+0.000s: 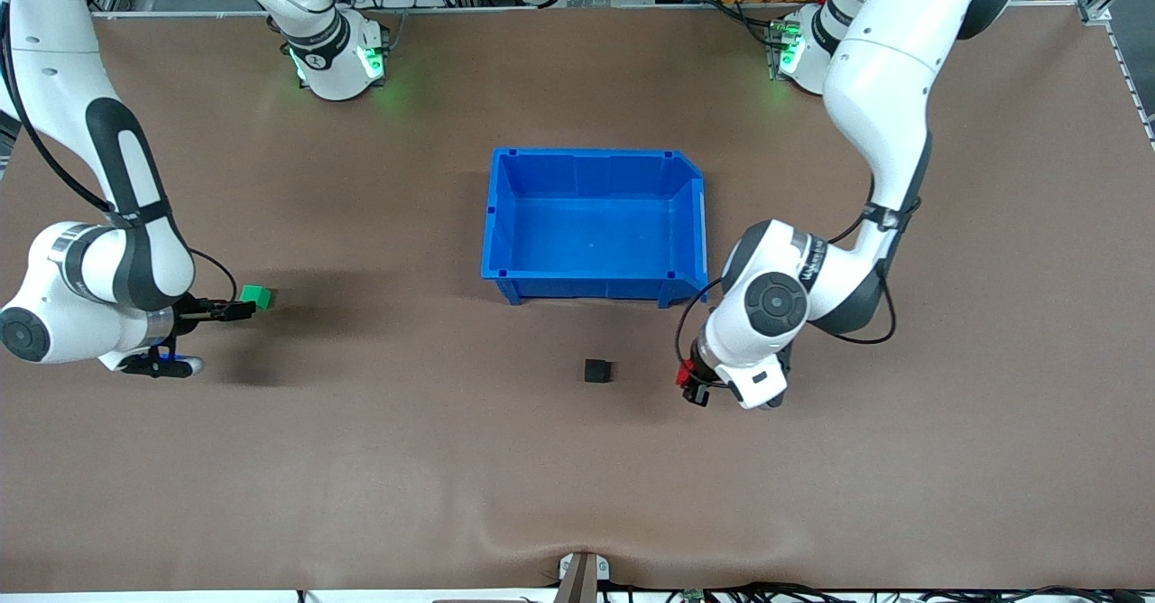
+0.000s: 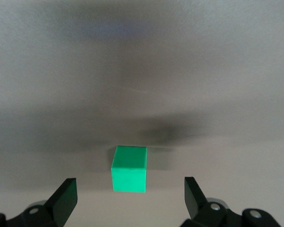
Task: Attach green and red cubes to black cube
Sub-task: 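Carry the red cube with the left gripper toward the black cube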
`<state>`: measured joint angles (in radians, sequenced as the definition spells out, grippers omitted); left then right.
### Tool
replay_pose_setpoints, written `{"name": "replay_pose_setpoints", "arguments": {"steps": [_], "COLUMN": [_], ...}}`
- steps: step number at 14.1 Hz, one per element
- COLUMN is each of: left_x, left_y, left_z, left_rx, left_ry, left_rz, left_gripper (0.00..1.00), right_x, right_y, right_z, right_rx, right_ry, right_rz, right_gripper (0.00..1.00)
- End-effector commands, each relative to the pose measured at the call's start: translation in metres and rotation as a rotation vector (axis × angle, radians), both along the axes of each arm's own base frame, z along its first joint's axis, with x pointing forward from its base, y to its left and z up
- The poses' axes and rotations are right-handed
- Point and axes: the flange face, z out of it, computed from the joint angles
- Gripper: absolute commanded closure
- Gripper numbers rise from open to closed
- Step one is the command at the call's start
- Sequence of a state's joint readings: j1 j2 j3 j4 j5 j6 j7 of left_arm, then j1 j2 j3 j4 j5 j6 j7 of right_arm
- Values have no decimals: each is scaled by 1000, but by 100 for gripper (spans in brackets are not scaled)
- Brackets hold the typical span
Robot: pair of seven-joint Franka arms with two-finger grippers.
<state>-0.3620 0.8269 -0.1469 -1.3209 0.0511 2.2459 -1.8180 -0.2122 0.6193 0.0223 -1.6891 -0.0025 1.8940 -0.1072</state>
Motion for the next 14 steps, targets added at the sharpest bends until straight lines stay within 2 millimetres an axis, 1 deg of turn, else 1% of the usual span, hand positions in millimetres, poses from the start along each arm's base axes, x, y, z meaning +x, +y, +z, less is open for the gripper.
{"name": "replay_pose_setpoints", "arguments": {"steps": [1,2,3,4,5,7,8,10,11,12,13,14], "left_x": [2,0,2,-1,-3,-7,-10,-15,-19,-21,-22,-25], "left_y": [-28,-38,-41,-50,-52,-58,-62,-62,-66,-66,-66,-69], "left_z": [-11,-17,-23,-26,-30,-35,-41,-51,-54,-58,-62,-64], "left_rx": [-56,-68,-75,-80,-79,-93,-97,-86,-82,-75,-69,-64], "left_ry": [-41,-52,-52,-49,-41,-22,-9,16,30,41,50,57], "left_rz": [116,138,162,168,180,190,190,186,180,174,174,167], "left_gripper": [100,100,100,100,100,100,100,100,100,100,100,100], "right_x": [-3,-3,-4,-4,-5,-7,-8,-12,-12,-12,-12,-12], "right_y": [0,0,0,0,0,1,2,3,3,2,3,3], "right_z": [-6,-8,-14,-17,-21,-27,-30,-37,-38,-38,-38,-39], "right_rx": [5,5,7,8,9,8,6,6,5,6,3,-4], "right_ry": [5,5,14,17,21,14,5,2,3,3,4,10], "right_rz": [-18,-18,-18,-18,-18,-18,-17,-17,-18,-21,-30,-48], "right_gripper": [2,7,14,22,24,24,24,46,59,61,67,81]}}
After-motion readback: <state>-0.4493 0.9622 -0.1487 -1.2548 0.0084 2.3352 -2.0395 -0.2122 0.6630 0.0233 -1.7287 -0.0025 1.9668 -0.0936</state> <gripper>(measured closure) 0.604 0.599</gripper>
